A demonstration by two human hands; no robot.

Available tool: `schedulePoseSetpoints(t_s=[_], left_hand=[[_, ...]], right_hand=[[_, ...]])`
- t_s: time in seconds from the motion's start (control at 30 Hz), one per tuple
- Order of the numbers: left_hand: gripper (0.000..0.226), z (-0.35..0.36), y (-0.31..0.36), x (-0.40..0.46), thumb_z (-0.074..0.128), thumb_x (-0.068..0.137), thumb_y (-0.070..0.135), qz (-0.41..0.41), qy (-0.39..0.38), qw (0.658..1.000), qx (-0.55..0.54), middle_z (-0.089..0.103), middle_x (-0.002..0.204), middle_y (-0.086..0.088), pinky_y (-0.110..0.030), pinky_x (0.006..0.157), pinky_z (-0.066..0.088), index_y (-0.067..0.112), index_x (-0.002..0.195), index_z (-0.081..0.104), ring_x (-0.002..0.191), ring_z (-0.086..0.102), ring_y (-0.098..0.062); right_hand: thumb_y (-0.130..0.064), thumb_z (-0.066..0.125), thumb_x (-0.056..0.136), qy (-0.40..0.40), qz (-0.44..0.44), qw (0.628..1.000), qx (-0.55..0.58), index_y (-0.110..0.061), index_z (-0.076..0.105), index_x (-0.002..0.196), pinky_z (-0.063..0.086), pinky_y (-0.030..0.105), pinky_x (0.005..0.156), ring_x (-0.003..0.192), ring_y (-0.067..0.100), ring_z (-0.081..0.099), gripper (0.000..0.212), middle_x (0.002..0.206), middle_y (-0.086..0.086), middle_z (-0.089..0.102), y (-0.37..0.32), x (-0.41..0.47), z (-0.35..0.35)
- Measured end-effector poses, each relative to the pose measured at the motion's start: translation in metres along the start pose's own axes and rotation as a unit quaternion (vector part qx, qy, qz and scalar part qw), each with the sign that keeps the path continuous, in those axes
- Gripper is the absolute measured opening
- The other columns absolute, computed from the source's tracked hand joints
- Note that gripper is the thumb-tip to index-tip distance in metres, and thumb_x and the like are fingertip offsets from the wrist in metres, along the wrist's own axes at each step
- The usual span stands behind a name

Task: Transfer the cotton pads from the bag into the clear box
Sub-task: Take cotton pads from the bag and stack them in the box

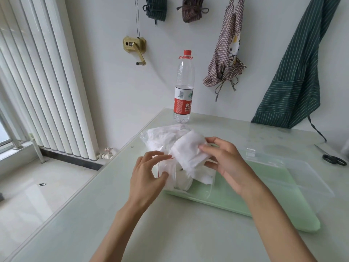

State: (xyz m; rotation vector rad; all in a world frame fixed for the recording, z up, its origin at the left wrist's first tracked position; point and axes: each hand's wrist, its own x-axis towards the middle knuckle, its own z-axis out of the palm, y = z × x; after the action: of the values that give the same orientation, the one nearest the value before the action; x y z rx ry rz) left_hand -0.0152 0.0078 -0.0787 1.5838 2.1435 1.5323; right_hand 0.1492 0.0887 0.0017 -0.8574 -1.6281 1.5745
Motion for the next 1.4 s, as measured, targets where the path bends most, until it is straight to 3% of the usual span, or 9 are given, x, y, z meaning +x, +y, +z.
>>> schedulePoseSetpoints(t_s=[0.2,0.4,0.6,0.7,0.77,0.87,1.03,1.17,1.4], left_hand=[[0.036,-0.018,0.038,0.006,0.041,0.076,0.033,0.014,0.063,0.987,-0.147,0.059,0.109,0.024,-0.004,0.077,0.033,0.036,0.097,0.070,0.107,0.046,0.001],[0.042,-0.015,0.088,0.042,0.043,0.094,0.049,-0.105,-0.154,0.952,-0.244,0.070,0.108,0.005,-0.023,0.075,0.044,0.020,0.112,0.068,0.101,0.064,-0.005],[0.027,0.010,0.103,0.047,0.062,0.090,0.030,-0.103,-0.185,0.919,-0.332,0.070,0.099,-0.009,-0.039,0.097,0.050,0.006,0.099,0.071,0.107,0.064,-0.027],[0.024,0.022,0.117,0.062,0.061,0.089,0.026,-0.094,-0.186,0.920,-0.331,0.074,0.101,-0.004,-0.035,0.094,0.052,0.011,0.104,0.071,0.102,0.067,-0.019],[0.022,0.031,0.121,0.072,0.062,0.088,0.025,-0.093,-0.187,0.919,-0.334,0.074,0.099,-0.005,-0.033,0.093,0.053,0.012,0.103,0.072,0.099,0.068,-0.016],[0.019,0.044,0.119,0.081,0.063,0.088,0.024,-0.100,-0.170,0.923,-0.330,0.074,0.094,-0.007,-0.021,0.082,0.055,0.012,0.096,0.075,0.088,0.068,-0.009],[0.020,0.048,0.113,0.087,0.062,0.088,0.021,-0.106,-0.204,0.912,-0.340,0.075,0.091,-0.005,-0.020,0.080,0.056,0.010,0.097,0.075,0.088,0.070,-0.010],[0.023,0.049,0.112,0.085,0.060,0.089,0.018,-0.112,-0.230,0.901,-0.351,0.074,0.095,-0.009,-0.023,0.083,0.055,0.004,0.102,0.073,0.094,0.070,-0.018],[0.013,0.048,0.112,0.086,0.062,0.088,0.015,-0.087,-0.200,0.928,-0.301,0.076,0.082,0.002,-0.019,0.076,0.056,0.019,0.089,0.074,0.079,0.071,-0.005]], right_hand=[[-0.007,0.050,0.090,-0.053,0.071,0.962,0.256,-0.007,0.063,0.095,0.057,0.022,0.065,0.071,0.013,0.062,0.013,0.081,0.004,0.064,-0.006,0.000,-0.013],[-0.010,0.053,0.091,-0.005,0.011,0.972,0.234,-0.014,0.065,0.089,0.054,0.021,0.070,0.072,0.009,0.062,0.012,0.078,-0.003,0.065,-0.012,-0.001,-0.023],[-0.013,0.066,0.084,0.190,-0.118,0.974,0.023,-0.015,0.065,0.099,0.047,0.020,0.078,0.089,0.011,0.061,0.015,0.094,-0.005,0.067,-0.015,0.001,-0.039],[-0.010,0.072,0.077,0.348,-0.250,0.882,-0.195,-0.022,0.064,0.096,0.042,0.018,0.075,0.087,0.012,0.053,0.024,0.094,-0.009,0.057,-0.016,0.012,-0.046],[-0.004,0.063,0.083,0.324,-0.284,0.871,-0.236,-0.020,0.069,0.096,0.046,0.018,0.075,0.083,0.009,0.057,0.021,0.092,-0.010,0.061,-0.018,0.021,-0.049],[-0.013,0.052,0.094,0.205,-0.213,0.937,-0.187,-0.019,0.071,0.108,0.054,0.025,0.082,0.090,0.002,0.064,0.024,0.100,-0.011,0.070,-0.013,0.029,-0.060],[-0.044,0.074,0.072,0.123,-0.126,0.979,-0.098,-0.023,0.070,0.098,0.055,0.037,0.087,0.091,0.007,0.069,0.033,0.094,-0.010,0.073,-0.010,0.029,-0.071],[-0.025,0.077,0.074,0.121,-0.097,0.986,-0.066,-0.021,0.071,0.096,0.056,0.036,0.085,0.088,0.008,0.070,0.024,0.092,-0.007,0.074,-0.007,0.024,-0.075],[-0.004,0.063,0.086,0.113,-0.069,0.990,-0.049,-0.023,0.070,0.089,0.053,0.017,0.067,0.080,0.006,0.070,0.020,0.086,-0.004,0.075,0.000,0.029,-0.083]])
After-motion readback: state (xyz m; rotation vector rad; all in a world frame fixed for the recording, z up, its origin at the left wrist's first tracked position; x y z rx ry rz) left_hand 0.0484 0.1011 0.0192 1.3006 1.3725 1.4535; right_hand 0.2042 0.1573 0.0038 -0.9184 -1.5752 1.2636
